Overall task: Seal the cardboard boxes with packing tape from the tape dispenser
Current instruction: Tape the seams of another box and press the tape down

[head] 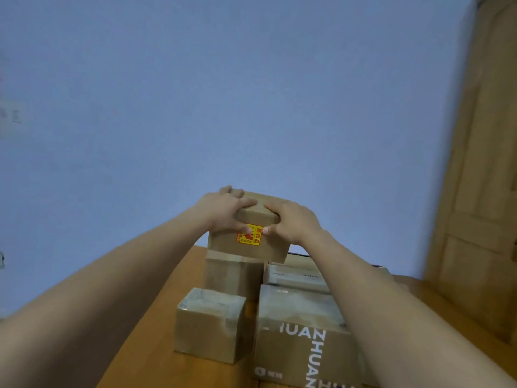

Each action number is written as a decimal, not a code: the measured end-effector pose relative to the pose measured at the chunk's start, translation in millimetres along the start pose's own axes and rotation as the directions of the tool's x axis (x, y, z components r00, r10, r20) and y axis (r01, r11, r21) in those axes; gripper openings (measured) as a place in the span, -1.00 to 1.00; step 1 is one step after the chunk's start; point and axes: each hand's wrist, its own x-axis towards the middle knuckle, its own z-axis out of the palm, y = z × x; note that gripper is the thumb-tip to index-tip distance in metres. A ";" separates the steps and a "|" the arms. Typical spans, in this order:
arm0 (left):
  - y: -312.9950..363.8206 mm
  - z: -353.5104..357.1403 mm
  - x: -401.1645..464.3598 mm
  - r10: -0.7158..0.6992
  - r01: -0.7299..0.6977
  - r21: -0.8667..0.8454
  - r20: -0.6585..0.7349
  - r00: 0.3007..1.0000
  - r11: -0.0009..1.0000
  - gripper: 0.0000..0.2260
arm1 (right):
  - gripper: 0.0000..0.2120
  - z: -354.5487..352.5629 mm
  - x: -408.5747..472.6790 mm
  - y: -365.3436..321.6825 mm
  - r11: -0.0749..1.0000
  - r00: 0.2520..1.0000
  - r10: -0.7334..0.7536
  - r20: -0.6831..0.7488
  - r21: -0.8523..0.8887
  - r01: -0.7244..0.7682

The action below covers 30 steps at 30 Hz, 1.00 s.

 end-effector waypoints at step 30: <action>-38.3 212.2 5.8 -0.032 0.066 -0.108 0.291 0.956 0.992 -0.27 | -0.48 191.9 39.9 23.5 0.992 0.927 0.026 0.375 -0.128 0.024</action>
